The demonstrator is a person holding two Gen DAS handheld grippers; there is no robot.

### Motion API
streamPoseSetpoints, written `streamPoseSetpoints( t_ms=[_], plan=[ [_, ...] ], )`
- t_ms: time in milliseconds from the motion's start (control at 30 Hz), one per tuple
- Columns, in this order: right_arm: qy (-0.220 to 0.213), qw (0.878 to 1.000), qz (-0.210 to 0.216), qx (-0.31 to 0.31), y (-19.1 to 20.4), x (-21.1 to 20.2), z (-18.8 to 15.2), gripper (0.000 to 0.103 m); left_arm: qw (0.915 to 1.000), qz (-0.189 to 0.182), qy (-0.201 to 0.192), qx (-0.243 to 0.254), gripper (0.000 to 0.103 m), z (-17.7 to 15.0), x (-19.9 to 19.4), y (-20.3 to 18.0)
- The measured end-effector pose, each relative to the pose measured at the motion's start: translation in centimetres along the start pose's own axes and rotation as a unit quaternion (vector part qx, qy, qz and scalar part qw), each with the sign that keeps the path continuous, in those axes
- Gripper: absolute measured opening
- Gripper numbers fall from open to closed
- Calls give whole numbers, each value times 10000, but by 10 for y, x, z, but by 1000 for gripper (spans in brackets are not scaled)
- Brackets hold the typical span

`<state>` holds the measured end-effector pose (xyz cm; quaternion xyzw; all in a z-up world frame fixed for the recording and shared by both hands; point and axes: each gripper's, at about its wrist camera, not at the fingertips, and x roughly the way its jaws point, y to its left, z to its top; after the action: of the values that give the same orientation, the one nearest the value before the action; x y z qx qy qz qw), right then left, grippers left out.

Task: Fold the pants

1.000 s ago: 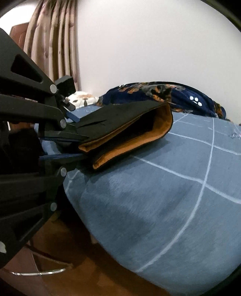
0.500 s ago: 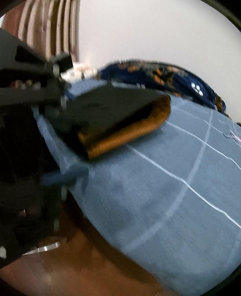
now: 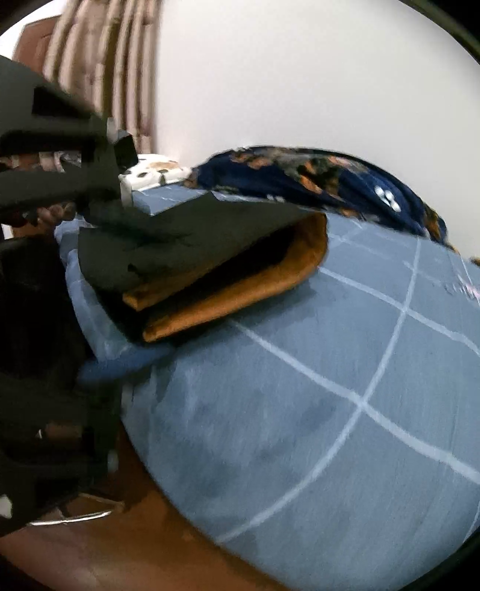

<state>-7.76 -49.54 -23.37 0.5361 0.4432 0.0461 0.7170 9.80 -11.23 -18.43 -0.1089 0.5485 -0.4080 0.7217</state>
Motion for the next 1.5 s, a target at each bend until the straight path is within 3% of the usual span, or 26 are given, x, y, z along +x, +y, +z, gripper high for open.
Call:
streamPoseSetpoints(
  t_ms=[133, 333, 400, 533, 633, 700, 733, 800, 867, 933, 1000, 1200, 1333, 1500],
  plan=[
    [-4, 9994, 324, -123, 7, -5, 1, 20, 9999, -74, -1, -97, 86, 0, -1, 2],
    [226, 9990, 387, 7, -6, 2, 9, 24, 9984, -277, 37, -494, 86, 2, -4, 11],
    [243, 9991, 346, -39, -4, 4, 10, 24, 9983, -261, 46, -513, 86, 1, -5, 12],
    [340, 9967, 699, -223, 22, 9, 9, 22, 9987, -47, 55, -507, 86, 0, -12, 11],
    [518, 9872, 1445, -436, 63, 15, 5, 22, 9982, -43, -246, -539, 86, 1, -32, 13],
    [595, 9698, 2239, -758, 95, 13, -1, 21, 9970, -56, -475, -605, 86, 2, -44, 16],
    [572, 9671, 2303, -917, 100, 11, -2, 18, 9959, -36, -592, -676, 86, 3, -50, 19],
    [394, 9765, 1867, -1007, 90, 9, 5, 18, 9954, 40, -574, -760, 87, 4, -52, 23],
    [373, 9910, 1233, -360, 41, 19, 18, 18, 9960, 71, -443, -773, 87, 4, -46, 23],
    [320, 9970, 698, -19, 8, 21, 20, 18, 9967, 107, -363, -720, 87, 1, -39, 21],
    [313, 9960, 801, 229, -12, 19, 16, 18, 9975, 161, -224, -644, 87, -3, -30, 19],
    [234, 9971, 710, -144, 13, 11, 9, 18, 9974, 214, -196, -656, 87, -5, -27, 20],
    [236, 9991, 220, -270, 9, 13, 8, 18, 9968, 169, -222, -747, 87, -7, -27, 26],
    [197, 9991, 70, -368, 4, 14, 9, 18, 9952, 141, -163, -953, 87, -15, -25, 35]
  ],
)
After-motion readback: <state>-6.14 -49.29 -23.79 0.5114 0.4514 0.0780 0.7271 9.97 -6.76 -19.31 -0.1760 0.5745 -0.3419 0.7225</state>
